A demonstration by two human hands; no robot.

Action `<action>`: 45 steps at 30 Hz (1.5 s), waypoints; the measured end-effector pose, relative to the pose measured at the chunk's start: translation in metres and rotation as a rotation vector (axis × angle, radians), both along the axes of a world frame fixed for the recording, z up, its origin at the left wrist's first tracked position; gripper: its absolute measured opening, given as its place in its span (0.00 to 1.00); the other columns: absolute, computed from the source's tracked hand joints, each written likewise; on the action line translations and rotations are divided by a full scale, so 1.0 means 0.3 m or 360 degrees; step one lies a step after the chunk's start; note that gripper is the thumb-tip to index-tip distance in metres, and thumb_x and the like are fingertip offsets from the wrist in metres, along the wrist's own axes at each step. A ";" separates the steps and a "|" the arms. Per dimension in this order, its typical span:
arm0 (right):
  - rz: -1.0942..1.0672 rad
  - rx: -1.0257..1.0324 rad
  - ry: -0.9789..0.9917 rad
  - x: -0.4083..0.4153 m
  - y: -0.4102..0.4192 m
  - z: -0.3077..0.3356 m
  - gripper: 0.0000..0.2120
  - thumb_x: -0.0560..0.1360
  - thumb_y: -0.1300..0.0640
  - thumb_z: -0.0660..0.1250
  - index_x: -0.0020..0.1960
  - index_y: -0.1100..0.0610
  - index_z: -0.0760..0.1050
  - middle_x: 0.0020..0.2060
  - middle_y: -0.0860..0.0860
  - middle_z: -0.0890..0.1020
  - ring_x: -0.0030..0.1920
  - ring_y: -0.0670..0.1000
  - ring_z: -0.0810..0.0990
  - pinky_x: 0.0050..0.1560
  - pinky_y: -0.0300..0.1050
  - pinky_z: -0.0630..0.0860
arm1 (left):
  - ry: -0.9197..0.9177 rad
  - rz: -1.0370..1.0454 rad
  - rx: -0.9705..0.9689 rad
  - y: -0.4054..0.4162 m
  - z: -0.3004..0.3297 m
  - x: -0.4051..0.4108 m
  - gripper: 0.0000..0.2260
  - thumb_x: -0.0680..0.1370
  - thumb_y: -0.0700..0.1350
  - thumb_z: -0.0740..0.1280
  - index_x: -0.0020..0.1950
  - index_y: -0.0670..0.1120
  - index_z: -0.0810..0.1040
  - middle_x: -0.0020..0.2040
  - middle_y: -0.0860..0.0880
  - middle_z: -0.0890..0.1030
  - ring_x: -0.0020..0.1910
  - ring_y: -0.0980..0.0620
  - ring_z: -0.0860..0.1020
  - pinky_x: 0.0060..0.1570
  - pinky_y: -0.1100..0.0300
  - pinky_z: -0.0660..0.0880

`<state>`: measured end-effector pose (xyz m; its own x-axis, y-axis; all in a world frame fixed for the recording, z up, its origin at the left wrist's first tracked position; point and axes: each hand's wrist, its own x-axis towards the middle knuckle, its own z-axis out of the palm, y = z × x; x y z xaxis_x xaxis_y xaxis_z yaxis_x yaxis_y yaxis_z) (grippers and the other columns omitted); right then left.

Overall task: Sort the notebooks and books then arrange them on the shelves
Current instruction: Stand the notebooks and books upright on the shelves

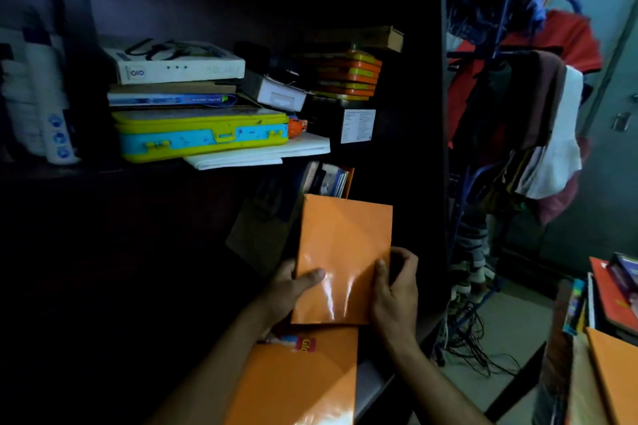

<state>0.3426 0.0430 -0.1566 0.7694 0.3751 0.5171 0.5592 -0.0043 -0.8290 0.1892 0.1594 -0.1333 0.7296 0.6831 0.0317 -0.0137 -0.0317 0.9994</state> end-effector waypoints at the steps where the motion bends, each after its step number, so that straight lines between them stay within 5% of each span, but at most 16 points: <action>1: -0.0103 -0.0009 -0.0093 -0.008 -0.001 0.002 0.17 0.82 0.49 0.64 0.67 0.51 0.65 0.61 0.50 0.73 0.63 0.51 0.73 0.61 0.49 0.72 | 0.0007 0.0117 0.0127 -0.011 -0.002 0.023 0.14 0.77 0.54 0.73 0.57 0.48 0.78 0.52 0.47 0.84 0.46 0.53 0.82 0.45 0.63 0.78; 4: 0.0022 -0.0111 -0.0403 -0.040 -0.004 0.008 0.32 0.76 0.35 0.65 0.72 0.53 0.65 0.64 0.46 0.68 0.65 0.45 0.69 0.65 0.46 0.68 | 0.0034 0.0233 0.0788 -0.050 -0.002 0.062 0.15 0.75 0.61 0.68 0.54 0.52 0.79 0.53 0.51 0.83 0.49 0.57 0.80 0.46 0.66 0.75; 6: 0.0334 -0.0182 -0.0388 -0.054 -0.007 0.015 0.39 0.72 0.30 0.66 0.73 0.50 0.62 0.64 0.43 0.69 0.66 0.41 0.69 0.64 0.37 0.69 | 0.0044 -0.0128 0.1112 -0.055 -0.007 0.063 0.18 0.73 0.57 0.70 0.62 0.57 0.77 0.59 0.55 0.79 0.58 0.62 0.78 0.56 0.68 0.73; 8: 0.0409 -0.0103 -0.0169 -0.052 -0.012 0.027 0.32 0.73 0.34 0.69 0.71 0.44 0.63 0.61 0.41 0.73 0.62 0.38 0.74 0.58 0.29 0.71 | 0.0124 -0.0501 0.1376 -0.054 -0.037 0.069 0.32 0.76 0.52 0.71 0.78 0.60 0.63 0.76 0.60 0.66 0.73 0.65 0.65 0.70 0.68 0.65; 10: 0.0287 0.0062 0.0024 -0.037 -0.014 0.028 0.16 0.79 0.48 0.68 0.62 0.40 0.66 0.53 0.42 0.78 0.54 0.41 0.79 0.48 0.26 0.73 | 0.0247 -0.0619 0.1574 -0.055 -0.050 0.079 0.35 0.77 0.53 0.69 0.81 0.60 0.55 0.80 0.64 0.56 0.78 0.66 0.55 0.75 0.66 0.56; 12: 0.0122 0.0134 -0.0002 -0.029 -0.018 0.030 0.13 0.81 0.56 0.64 0.59 0.40 0.67 0.50 0.43 0.78 0.51 0.41 0.79 0.44 0.26 0.71 | 0.0250 -0.0466 0.1783 -0.039 -0.061 0.091 0.29 0.77 0.50 0.66 0.78 0.59 0.65 0.78 0.62 0.62 0.76 0.62 0.60 0.76 0.63 0.58; 14: -0.0013 0.0144 -0.0018 -0.031 -0.018 0.033 0.11 0.82 0.57 0.63 0.62 0.45 0.69 0.50 0.44 0.76 0.50 0.39 0.77 0.42 0.27 0.70 | 0.0106 0.0048 0.2009 -0.008 -0.059 0.095 0.19 0.76 0.48 0.63 0.67 0.55 0.79 0.72 0.56 0.73 0.70 0.53 0.70 0.71 0.52 0.68; 16: -0.0137 0.0120 0.0016 -0.027 -0.020 0.031 0.11 0.82 0.57 0.62 0.64 0.49 0.71 0.50 0.46 0.78 0.50 0.44 0.78 0.41 0.29 0.70 | -0.0159 0.0698 0.1938 0.049 -0.049 0.079 0.15 0.76 0.45 0.64 0.61 0.49 0.83 0.65 0.47 0.78 0.63 0.45 0.75 0.64 0.47 0.72; 18: -0.0181 0.0056 0.0003 -0.006 -0.028 0.039 0.12 0.82 0.58 0.63 0.64 0.49 0.72 0.50 0.47 0.79 0.49 0.47 0.80 0.41 0.34 0.74 | -0.0247 0.1221 0.1719 0.109 -0.034 0.032 0.17 0.75 0.45 0.67 0.64 0.47 0.79 0.64 0.42 0.76 0.63 0.41 0.74 0.63 0.45 0.71; 20: -0.0176 -0.0083 -0.0031 0.029 -0.053 0.079 0.11 0.81 0.58 0.63 0.61 0.47 0.71 0.49 0.48 0.80 0.47 0.49 0.81 0.43 0.45 0.81 | -0.0275 0.1371 0.1399 0.144 -0.033 -0.002 0.23 0.75 0.48 0.67 0.70 0.48 0.72 0.66 0.40 0.73 0.65 0.37 0.72 0.64 0.41 0.70; 25: 0.0116 -0.0596 -0.0177 0.127 -0.118 0.291 0.17 0.80 0.62 0.64 0.63 0.49 0.63 0.46 0.50 0.81 0.41 0.50 0.82 0.37 0.47 0.80 | -0.0249 0.1045 0.1043 0.167 -0.076 0.029 0.35 0.74 0.34 0.73 0.77 0.48 0.64 0.73 0.40 0.66 0.73 0.39 0.65 0.70 0.35 0.66; 29: 0.0278 -0.1182 -0.0296 0.199 -0.081 0.424 0.24 0.75 0.65 0.68 0.67 0.51 0.64 0.50 0.53 0.80 0.45 0.53 0.82 0.42 0.50 0.81 | -0.0220 0.1056 0.1018 0.189 -0.085 0.026 0.36 0.73 0.34 0.73 0.77 0.52 0.62 0.73 0.42 0.66 0.73 0.38 0.65 0.68 0.33 0.67; 36: 0.0296 -0.1594 -0.0368 0.188 0.101 0.490 0.22 0.75 0.62 0.70 0.65 0.49 0.68 0.57 0.53 0.79 0.53 0.55 0.81 0.51 0.50 0.81 | -0.0259 0.0881 0.0873 0.168 -0.078 0.021 0.36 0.77 0.37 0.70 0.77 0.59 0.58 0.76 0.47 0.63 0.74 0.43 0.65 0.70 0.37 0.68; 40: 0.0204 -0.1494 -0.0363 0.199 0.158 0.471 0.23 0.75 0.61 0.68 0.68 0.55 0.68 0.60 0.59 0.79 0.57 0.60 0.81 0.56 0.55 0.80 | -0.0262 0.0745 0.0746 0.145 -0.065 0.023 0.35 0.79 0.35 0.68 0.80 0.54 0.56 0.79 0.46 0.61 0.76 0.45 0.62 0.69 0.52 0.65; 45: 0.0164 -0.0953 -0.0061 0.186 0.203 0.388 0.25 0.76 0.60 0.68 0.69 0.46 0.63 0.60 0.56 0.78 0.52 0.60 0.83 0.49 0.58 0.83 | -0.0270 0.0690 0.0722 0.142 -0.068 0.018 0.37 0.78 0.34 0.69 0.80 0.54 0.55 0.80 0.48 0.60 0.77 0.49 0.61 0.68 0.56 0.64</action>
<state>0.3985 0.1038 -0.0402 0.6986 0.6809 0.2200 0.6111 -0.4077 -0.6785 0.1945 0.2021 -0.1538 0.3500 0.8061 0.4771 -0.0612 -0.4885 0.8704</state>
